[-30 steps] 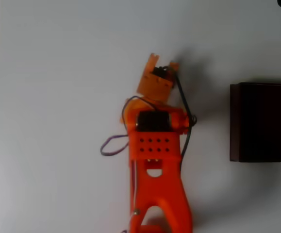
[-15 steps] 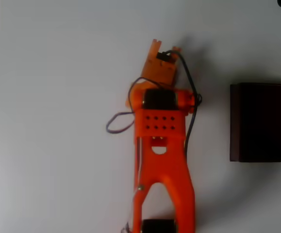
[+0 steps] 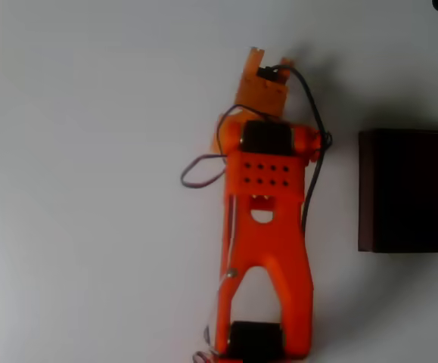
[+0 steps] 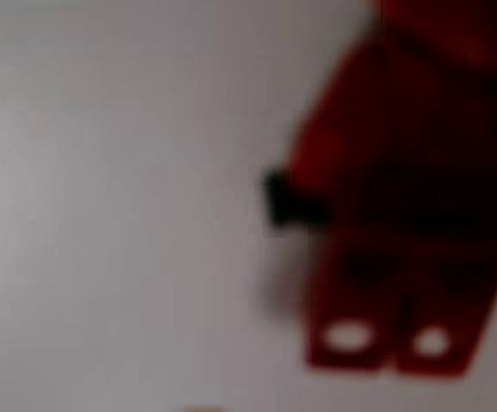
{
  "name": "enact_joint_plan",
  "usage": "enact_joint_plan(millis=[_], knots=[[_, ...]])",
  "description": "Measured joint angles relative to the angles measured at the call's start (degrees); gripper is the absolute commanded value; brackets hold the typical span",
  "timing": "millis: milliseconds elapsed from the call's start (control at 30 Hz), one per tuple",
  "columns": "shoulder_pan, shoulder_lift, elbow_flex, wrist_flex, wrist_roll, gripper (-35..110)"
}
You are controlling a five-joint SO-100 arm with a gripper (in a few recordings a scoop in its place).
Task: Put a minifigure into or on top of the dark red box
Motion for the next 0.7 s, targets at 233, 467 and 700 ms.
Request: enact_joint_plan(millis=[233,467,700], knots=[[0.09,-2.99,-4.39,2.90,-0.18,27],[1.05,-4.39,-5.80,3.60,-0.35,27],[0.97,-6.50,-8.35,4.22,0.26,27]])
